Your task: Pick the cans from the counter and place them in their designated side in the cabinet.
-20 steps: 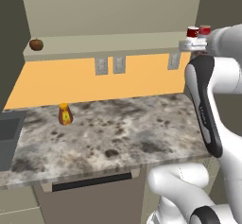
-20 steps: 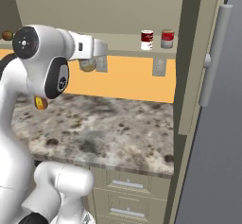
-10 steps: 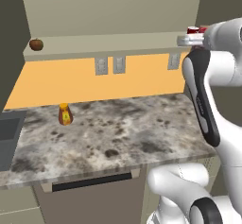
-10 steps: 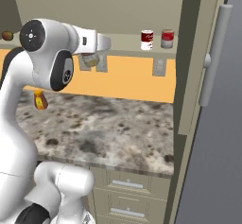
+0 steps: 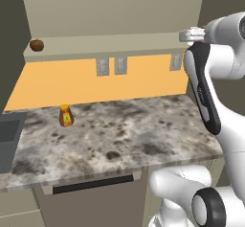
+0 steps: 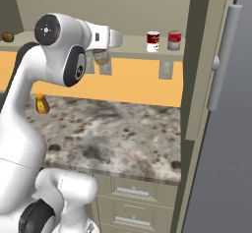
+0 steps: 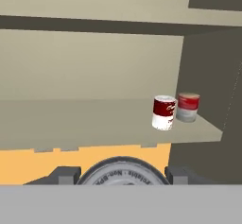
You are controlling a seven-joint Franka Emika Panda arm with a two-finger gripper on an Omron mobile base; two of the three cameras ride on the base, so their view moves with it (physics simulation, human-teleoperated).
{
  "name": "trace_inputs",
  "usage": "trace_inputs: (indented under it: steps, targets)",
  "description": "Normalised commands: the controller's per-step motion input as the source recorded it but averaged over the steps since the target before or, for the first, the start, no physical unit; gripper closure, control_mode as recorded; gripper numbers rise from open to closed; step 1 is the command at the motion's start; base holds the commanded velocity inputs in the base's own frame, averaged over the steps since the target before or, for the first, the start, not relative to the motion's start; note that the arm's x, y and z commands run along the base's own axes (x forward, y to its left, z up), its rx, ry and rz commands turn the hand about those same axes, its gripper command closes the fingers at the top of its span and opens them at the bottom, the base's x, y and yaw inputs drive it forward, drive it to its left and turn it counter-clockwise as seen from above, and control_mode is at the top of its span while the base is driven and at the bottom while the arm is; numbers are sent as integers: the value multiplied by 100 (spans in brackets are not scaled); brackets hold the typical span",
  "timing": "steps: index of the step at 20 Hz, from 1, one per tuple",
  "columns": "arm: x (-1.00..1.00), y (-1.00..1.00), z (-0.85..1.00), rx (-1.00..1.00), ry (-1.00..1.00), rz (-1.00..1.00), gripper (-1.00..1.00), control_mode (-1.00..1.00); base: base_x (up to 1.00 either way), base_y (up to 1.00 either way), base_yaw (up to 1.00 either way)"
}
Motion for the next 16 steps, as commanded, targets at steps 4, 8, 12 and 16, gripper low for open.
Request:
trace_inputs:
  steps: [4, 8, 12, 16]
  targets:
    - [30, -10, 1, 0, 1, 0, 100, -100, 0, 0, 0]
    - [34, -11, 1, 0, 1, 0, 100, -100, 0, 0, 0]
    - [35, -10, 1, 0, 1, 0, 100, -100, 0, 0, 0]
    - [34, -10, 1, 0, 1, 0, 100, -100, 0, 0, 0]
